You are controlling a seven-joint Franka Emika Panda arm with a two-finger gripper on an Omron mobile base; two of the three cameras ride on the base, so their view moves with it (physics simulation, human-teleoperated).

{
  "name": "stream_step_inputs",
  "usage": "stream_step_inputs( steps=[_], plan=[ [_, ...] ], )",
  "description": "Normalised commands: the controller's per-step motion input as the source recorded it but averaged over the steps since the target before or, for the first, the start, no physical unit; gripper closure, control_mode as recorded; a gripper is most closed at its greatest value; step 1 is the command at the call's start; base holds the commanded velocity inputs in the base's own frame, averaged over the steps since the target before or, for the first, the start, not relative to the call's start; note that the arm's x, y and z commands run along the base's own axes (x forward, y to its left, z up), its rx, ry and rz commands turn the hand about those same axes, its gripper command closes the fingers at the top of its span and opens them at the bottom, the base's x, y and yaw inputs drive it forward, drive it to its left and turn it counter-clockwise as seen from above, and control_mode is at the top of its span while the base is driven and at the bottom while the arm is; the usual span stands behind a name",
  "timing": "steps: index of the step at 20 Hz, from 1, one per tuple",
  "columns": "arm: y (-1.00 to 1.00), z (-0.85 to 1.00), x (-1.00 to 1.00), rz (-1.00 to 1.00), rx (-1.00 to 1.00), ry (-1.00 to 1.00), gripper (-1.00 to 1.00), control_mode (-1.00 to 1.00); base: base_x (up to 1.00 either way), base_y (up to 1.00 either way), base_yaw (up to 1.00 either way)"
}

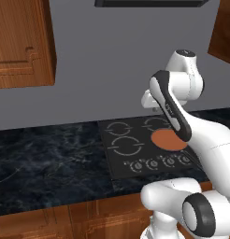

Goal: Retrieve the steak from the fridge and place it on the saucepan with marinade on the stove.

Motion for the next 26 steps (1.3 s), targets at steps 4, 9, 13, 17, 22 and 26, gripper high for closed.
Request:
stream_step_inputs(
  steps=[4,9,13,17,22,26],
  plan=[
    [0.00,0.00,0.00,0.00,0.00,0.00,-1.00,1.00,0.00,0.00,0.00],
    [0.00,0.00,0.00,0.00,0.00,0.00,-1.00,1.00,-0.06,0.00,0.00],
    [0.00,0.00,0.00,0.00,0.00,0.00,-1.00,1.00,-0.60,0.27,0.30],
    [0.00,0.00,0.00,0.00,0.00,0.00,-1.00,1.00,-0.39,0.26,0.84],
    [0.00,0.00,0.00,0.00,0.00,0.00,-1.00,1.00,-0.14,0.04,1.00],
    [0.00,0.00,0.00,0.00,0.00,0.00,-1.00,1.00,-0.12,0.00,1.00]
  ],
)
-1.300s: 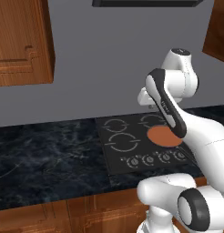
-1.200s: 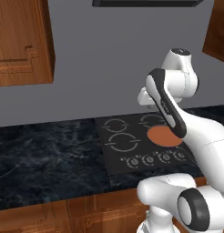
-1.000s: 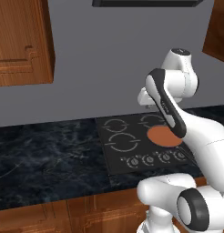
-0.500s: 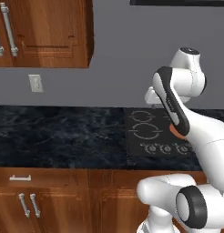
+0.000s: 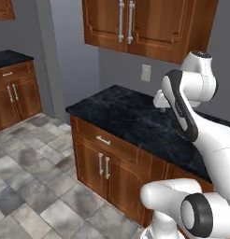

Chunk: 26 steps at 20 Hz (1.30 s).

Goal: Retrieve the steak from the fridge and place it on the saucepan with marinade on the stove.

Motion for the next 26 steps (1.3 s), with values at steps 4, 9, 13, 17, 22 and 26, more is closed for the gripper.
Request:
stream_step_inputs(
  steps=[4,9,13,17,22,26],
  plan=[
    [0.00,0.00,0.00,0.00,0.00,0.00,-1.00,1.00,-0.10,0.00,1.00],
    [0.00,0.00,0.00,0.00,0.00,0.00,-1.00,1.00,-0.09,0.00,1.00],
    [0.00,0.00,0.00,0.00,0.00,0.00,-1.00,1.00,-0.06,0.00,1.00],
    [0.00,0.00,0.00,0.00,0.00,0.00,-1.00,1.00,-0.03,0.00,1.00],
    [0.00,0.00,0.00,0.00,0.00,0.00,-1.00,1.00,0.00,0.00,1.00],
    [0.00,0.00,0.00,0.00,0.00,0.00,-1.00,1.00,0.00,0.00,1.00]
  ],
)
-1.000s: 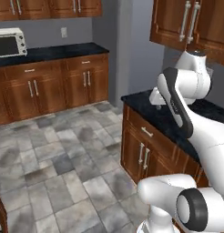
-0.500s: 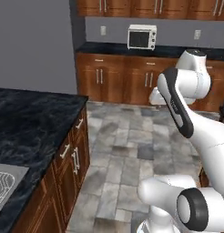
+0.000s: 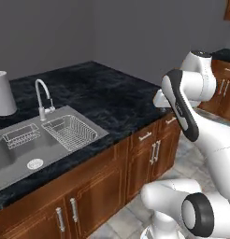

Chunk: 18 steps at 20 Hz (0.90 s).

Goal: Retrieve the steak from the fridge and place it on the saucepan with marinade on the stove.

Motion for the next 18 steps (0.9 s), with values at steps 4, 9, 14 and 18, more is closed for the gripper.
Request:
stream_step_inputs(
  steps=[4,9,14,18],
  plan=[
    [0.00,0.00,0.00,0.00,0.00,0.00,-1.00,1.00,0.00,0.00,1.00],
    [0.00,0.00,0.00,0.00,0.00,0.00,-1.00,1.00,0.00,0.00,1.00],
    [0.00,0.00,0.00,0.00,0.00,0.00,-1.00,1.00,0.00,0.00,1.00],
    [0.00,0.00,0.00,0.00,0.00,0.00,-1.00,1.00,0.02,0.00,0.96]
  ],
)
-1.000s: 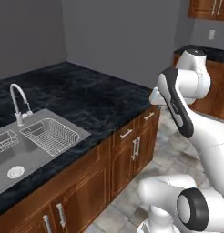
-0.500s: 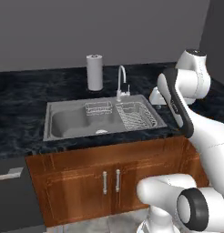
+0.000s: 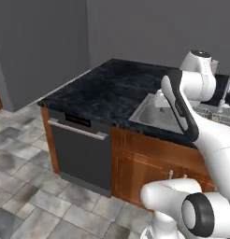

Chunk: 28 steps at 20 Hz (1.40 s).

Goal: Retrieve the steak from the fridge and place it on the saucepan with marinade on the stove.

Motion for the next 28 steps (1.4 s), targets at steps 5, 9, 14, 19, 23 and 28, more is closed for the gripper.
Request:
stream_step_inputs(
  steps=[5,9,14,19,23,28],
  plan=[
    [0.00,0.00,0.00,0.00,0.00,0.00,-1.00,1.00,0.00,0.00,0.99],
    [0.00,0.00,0.00,0.00,0.00,0.00,-1.00,1.00,0.30,0.00,0.88],
    [0.00,0.00,0.00,0.00,0.00,0.00,-1.00,1.00,1.00,0.00,0.48],
    [0.00,0.00,0.00,0.00,0.00,0.00,-1.00,1.00,1.00,0.00,0.41],
    [0.00,0.00,0.00,0.00,0.00,0.00,-1.00,1.00,1.00,0.00,0.38],
    [0.00,0.00,0.00,0.00,0.00,0.00,-1.00,1.00,1.00,-0.33,0.07]
  ],
)
